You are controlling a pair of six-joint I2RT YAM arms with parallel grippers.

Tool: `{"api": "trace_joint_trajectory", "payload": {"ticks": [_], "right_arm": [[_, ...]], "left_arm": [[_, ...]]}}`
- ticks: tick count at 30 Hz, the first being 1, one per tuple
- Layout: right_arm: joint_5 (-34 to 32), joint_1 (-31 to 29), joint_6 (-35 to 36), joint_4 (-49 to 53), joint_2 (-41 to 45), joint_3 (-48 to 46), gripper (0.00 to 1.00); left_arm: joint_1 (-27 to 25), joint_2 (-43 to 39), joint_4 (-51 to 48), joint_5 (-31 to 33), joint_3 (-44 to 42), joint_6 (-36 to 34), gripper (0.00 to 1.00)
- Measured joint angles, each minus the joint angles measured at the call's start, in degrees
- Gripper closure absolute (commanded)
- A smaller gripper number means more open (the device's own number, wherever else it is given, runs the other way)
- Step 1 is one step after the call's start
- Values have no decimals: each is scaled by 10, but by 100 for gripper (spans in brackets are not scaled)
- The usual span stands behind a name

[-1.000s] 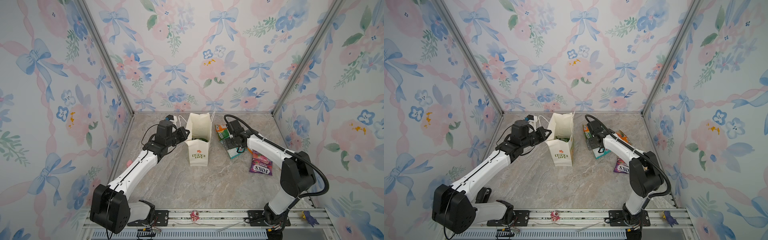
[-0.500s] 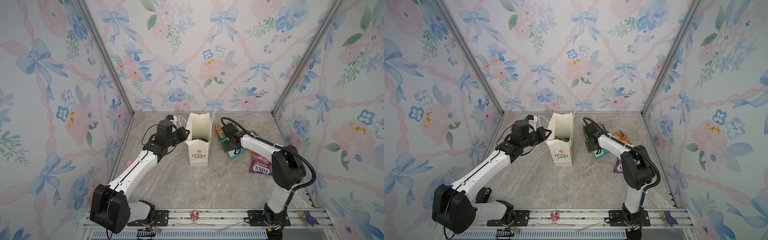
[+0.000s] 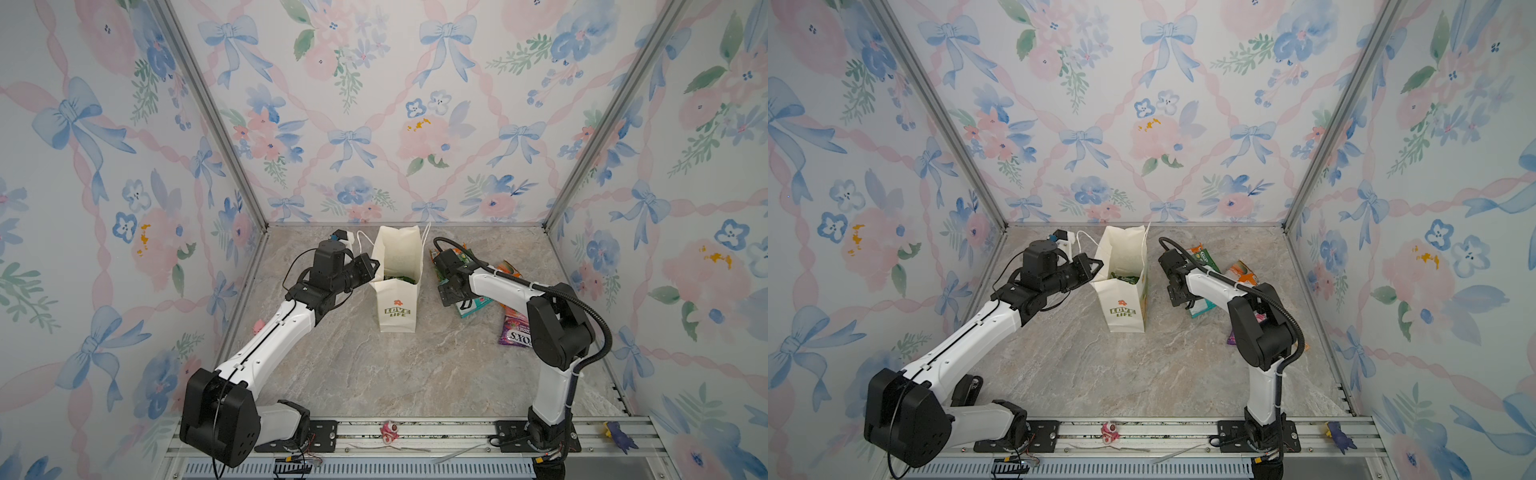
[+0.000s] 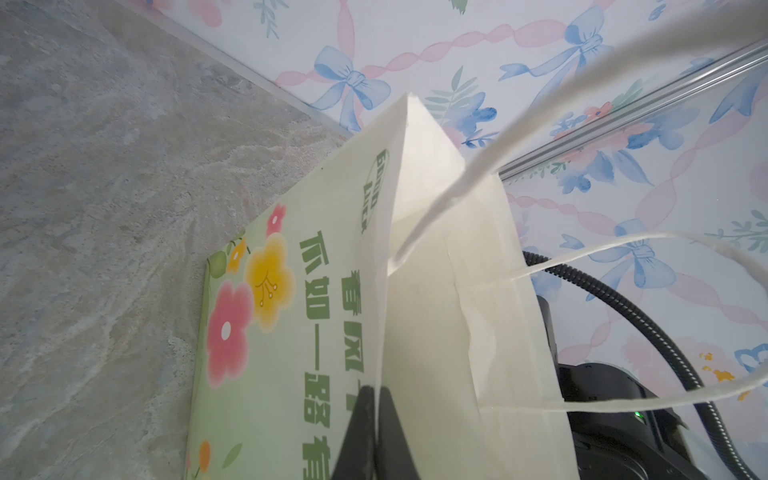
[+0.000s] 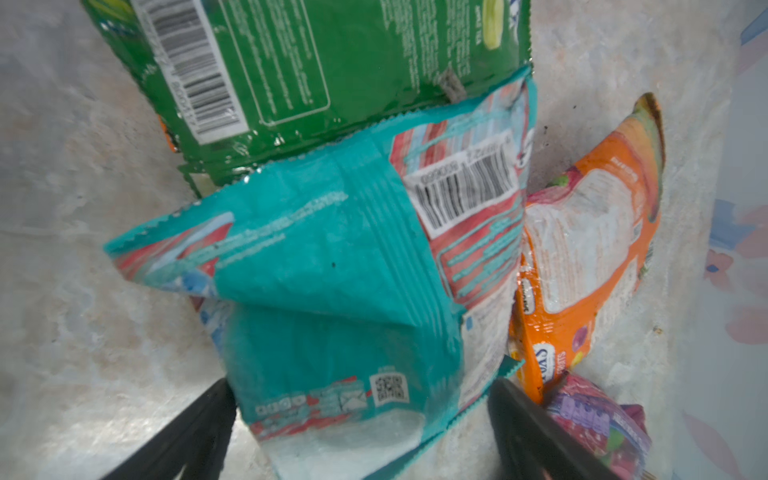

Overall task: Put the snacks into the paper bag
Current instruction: 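Lower the right gripper onto the teal mint candy packet and close it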

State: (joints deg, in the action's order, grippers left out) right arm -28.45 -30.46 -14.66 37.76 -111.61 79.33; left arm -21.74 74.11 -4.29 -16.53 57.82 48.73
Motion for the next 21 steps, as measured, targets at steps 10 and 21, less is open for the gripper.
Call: {"api": "trace_joint_trajectory", "payload": {"ticks": [10,21], "right_arm": [[-38,0,-8,13,-37,8,3],[-60,0,-8,19,-60,36,0]], "left_arm": [[0,0,0,0,0,0,100],[0,0,0,0,0,0,100]]}}
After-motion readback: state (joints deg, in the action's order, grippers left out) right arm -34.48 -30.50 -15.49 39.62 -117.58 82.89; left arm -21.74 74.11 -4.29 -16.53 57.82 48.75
